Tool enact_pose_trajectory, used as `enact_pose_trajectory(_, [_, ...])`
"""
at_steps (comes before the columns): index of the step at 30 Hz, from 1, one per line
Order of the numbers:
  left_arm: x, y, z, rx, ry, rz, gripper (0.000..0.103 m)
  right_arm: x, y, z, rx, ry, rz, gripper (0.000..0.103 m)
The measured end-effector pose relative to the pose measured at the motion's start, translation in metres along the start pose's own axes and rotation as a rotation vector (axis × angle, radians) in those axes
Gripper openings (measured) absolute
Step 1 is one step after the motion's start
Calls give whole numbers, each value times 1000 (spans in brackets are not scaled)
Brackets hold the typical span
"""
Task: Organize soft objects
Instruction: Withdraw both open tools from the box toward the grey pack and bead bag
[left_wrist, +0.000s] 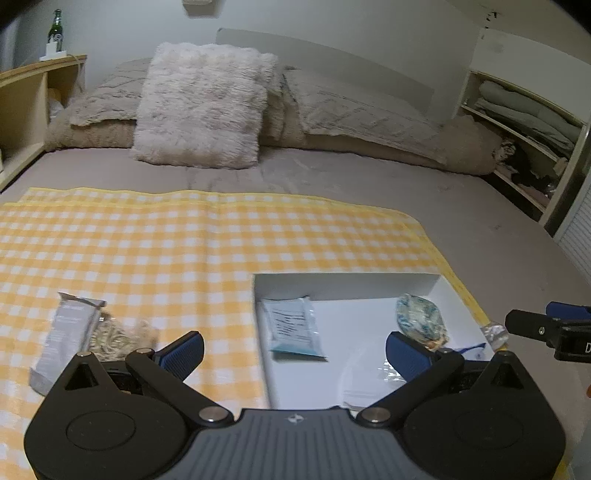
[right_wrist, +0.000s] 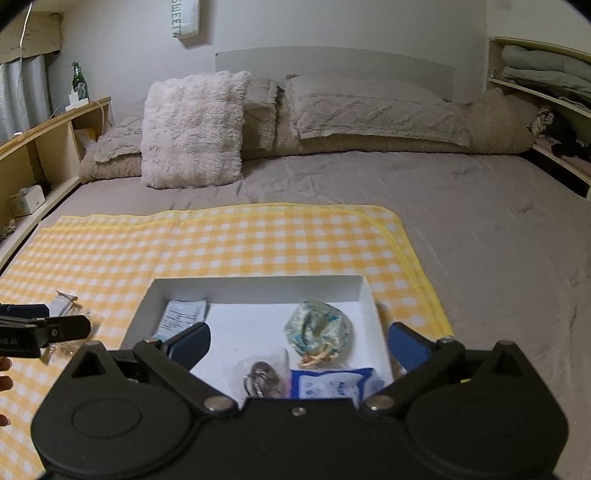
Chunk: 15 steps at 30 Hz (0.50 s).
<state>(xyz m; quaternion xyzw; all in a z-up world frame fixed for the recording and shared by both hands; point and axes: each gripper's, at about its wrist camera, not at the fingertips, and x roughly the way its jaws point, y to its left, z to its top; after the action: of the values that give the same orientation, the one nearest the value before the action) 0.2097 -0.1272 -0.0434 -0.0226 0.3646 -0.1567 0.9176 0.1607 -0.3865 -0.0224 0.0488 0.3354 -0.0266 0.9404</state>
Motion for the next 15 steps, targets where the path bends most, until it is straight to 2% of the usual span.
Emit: enact_pose_trajectory(15, [-18, 67, 2, -47, -20, 106, 103, 26, 72, 11, -86, 11, 91, 103])
